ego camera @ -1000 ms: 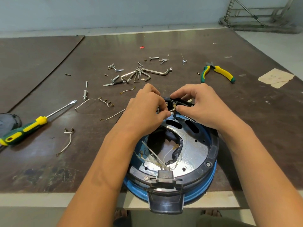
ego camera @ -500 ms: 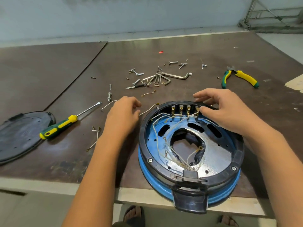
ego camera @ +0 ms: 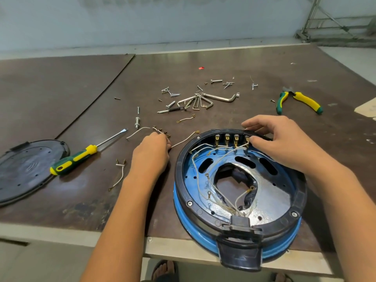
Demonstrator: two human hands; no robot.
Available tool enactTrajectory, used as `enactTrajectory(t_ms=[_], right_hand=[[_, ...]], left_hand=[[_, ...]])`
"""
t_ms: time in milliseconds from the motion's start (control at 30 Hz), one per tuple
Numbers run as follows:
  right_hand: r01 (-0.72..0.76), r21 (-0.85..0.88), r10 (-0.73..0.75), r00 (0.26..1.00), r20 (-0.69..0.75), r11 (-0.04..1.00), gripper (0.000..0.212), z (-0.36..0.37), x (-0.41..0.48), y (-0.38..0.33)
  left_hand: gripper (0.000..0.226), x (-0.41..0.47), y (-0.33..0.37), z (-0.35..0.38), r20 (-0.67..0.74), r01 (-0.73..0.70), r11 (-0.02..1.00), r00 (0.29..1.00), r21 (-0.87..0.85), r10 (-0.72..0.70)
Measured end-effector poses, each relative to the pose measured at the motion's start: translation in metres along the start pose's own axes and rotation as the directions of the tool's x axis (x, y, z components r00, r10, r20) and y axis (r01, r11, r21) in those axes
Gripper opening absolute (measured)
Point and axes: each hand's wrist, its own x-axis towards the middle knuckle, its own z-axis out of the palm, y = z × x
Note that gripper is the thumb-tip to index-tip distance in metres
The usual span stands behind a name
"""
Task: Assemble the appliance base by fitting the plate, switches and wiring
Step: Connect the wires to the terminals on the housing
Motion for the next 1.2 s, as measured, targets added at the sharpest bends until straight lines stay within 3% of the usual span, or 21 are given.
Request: enactTrajectory(t_ms=[167,333,433,500,600,833,1067,1200], right_hand=[[-0.012,0.001,0.012,1.0,0.001,1.0,0.034,0.0,0.0,-0.001],[-0.01,-0.001,0.01,1.0,0.012,1.0,0.034,0.0,-0.001,-0.002],[-0.002,-0.006,0.002,1.0,0.014,1.0,0.035,-0.001,-0.001,-0.002],[0.001,-0.001,-0.001,1.0,0.014,1.0,0.036,-0.001,-0.001,-0.002],[0.012,0.011,-0.012,1.0,-0.024,1.0,0.037,0.0,-0.001,-0.003],[0.096,0.14,-0.067,0.978,-0.198,0.985,0.03,-0.004,0.001,-0.011],[0.125,0.133,-0.098,0.976,-0.192,0.983,0.014,-0.003,-0.002,-0.018],[0.134,0.075,-0.121,0.979,-0.164,0.988,0.012,-0.002,-0.002,-0.021]], left_hand=[[0.014,-0.003,0.005,-0.002,0.015,-0.018,0.997,1.0,-0.074,0.019],[0.023,-0.002,0.011,-0.007,0.133,0.002,1.0,0.991,-0.011,0.0],[0.024,-0.003,0.014,-0.011,0.138,0.008,0.994,0.99,-0.109,0.008],[0.018,-0.004,0.016,-0.019,0.078,0.002,0.979,0.997,-0.204,0.014],[0.011,-0.008,0.025,-0.037,-0.097,-0.135,0.956,0.989,-0.261,0.114],[0.003,-0.033,0.057,-0.077,-0.329,-0.425,0.817,0.893,-0.389,0.307],[0.004,-0.037,0.058,-0.083,-0.233,-0.425,0.811,0.904,-0.402,0.358],[0.006,-0.039,0.065,-0.083,-0.085,-0.421,0.806,0.901,-0.415,0.426]])
